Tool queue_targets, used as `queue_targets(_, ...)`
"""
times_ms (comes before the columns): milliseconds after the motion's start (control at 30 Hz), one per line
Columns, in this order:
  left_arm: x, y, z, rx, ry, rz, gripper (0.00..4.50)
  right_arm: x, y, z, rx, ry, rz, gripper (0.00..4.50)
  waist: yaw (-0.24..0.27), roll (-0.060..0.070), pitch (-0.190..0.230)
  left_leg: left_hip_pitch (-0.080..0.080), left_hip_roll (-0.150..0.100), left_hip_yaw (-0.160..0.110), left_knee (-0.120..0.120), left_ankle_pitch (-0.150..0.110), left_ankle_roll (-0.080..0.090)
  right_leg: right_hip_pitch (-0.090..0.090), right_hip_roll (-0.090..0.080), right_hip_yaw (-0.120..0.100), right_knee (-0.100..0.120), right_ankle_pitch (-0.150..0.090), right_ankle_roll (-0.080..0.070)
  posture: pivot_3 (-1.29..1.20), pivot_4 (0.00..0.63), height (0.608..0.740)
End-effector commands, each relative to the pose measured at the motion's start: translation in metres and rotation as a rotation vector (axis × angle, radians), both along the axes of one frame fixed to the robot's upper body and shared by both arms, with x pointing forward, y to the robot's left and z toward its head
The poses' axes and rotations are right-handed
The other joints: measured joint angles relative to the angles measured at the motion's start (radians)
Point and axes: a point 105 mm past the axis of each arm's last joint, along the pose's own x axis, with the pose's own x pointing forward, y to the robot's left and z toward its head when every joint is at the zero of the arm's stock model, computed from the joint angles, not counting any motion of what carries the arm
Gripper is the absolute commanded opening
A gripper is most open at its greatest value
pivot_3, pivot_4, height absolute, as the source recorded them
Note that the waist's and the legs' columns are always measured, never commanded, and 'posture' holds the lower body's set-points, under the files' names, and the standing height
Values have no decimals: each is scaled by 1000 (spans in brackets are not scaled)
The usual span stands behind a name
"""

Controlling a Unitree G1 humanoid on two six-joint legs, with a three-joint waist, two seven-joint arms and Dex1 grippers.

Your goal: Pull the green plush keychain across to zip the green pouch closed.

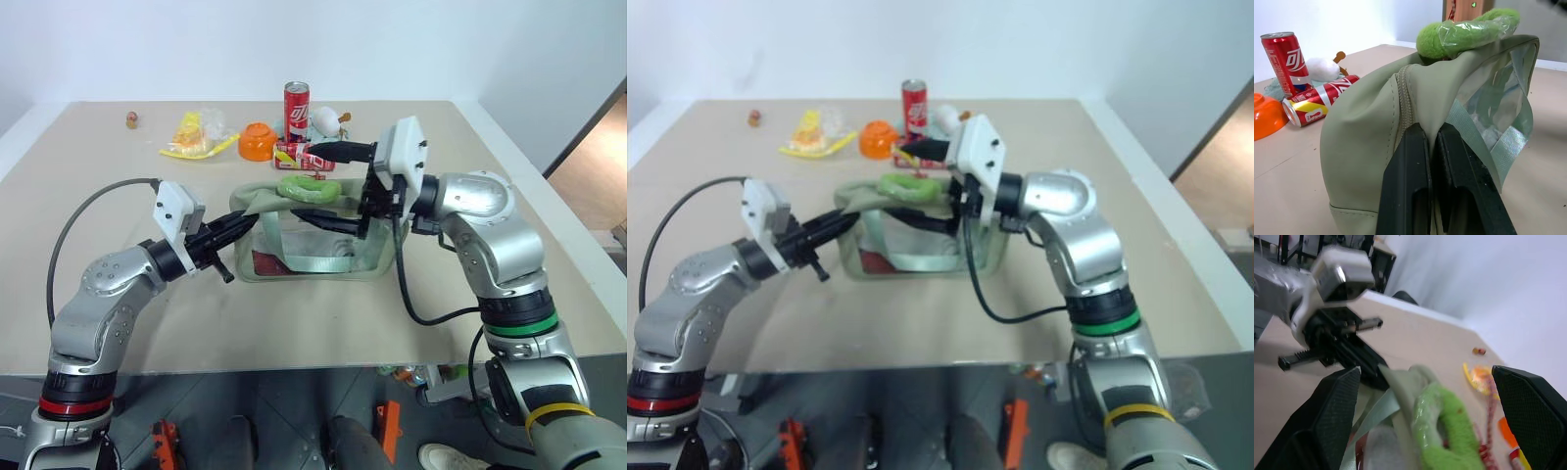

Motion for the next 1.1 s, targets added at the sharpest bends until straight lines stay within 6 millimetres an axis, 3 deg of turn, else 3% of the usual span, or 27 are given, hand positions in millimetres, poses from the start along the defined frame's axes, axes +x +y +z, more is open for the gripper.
queue_targets(33,-3,-7,10,1,-45,-11,0,5,-1,5,-11,-39,-9,3919,0,0,0,0,0,0,0,0,0,0,0,0,0,0,0,0,150,740)
queue_targets(167,-3,-5,10,6,-46,-3,0,12,-9,-1,-24,-21,-35,2627,0,0,0,0,0,-1,0,0,0,0,0,0,0,0,0,0,150,740)
queue_targets(233,-2,-2,9,11,-44,8,0,13,-15,-1,-20,-15,-46,1677,0,0,0,0,0,-1,0,0,0,0,0,-1,0,0,0,0,150,740)
queue_targets(400,-1,-1,3,20,-29,12,0,12,-23,2,-10,-12,-59,66,0,0,0,0,0,-1,0,0,0,0,0,-1,0,0,0,0,150,740)
queue_targets(567,8,4,-1,15,-2,66,0,0,-35,29,103,-61,-43,24,0,0,0,0,0,-1,0,0,0,0,0,-1,0,0,0,0,150,740)
queue_targets(667,11,7,2,1,-3,99,0,1,-52,41,109,-113,-95,24,0,0,0,0,0,-1,0,0,0,0,0,-1,0,0,0,0,150,740)
queue_targets(933,16,7,4,-3,7,125,0,24,-119,51,15,-187,-332,24,4,0,0,0,-1,-1,0,0,0,0,0,0,0,0,1,0,150,740)
queue_targets(1100,16,9,6,23,-16,152,0,43,-179,44,-39,-196,-562,24,2,0,0,0,-1,0,-1,0,0,0,0,0,-1,0,0,0,150,740)
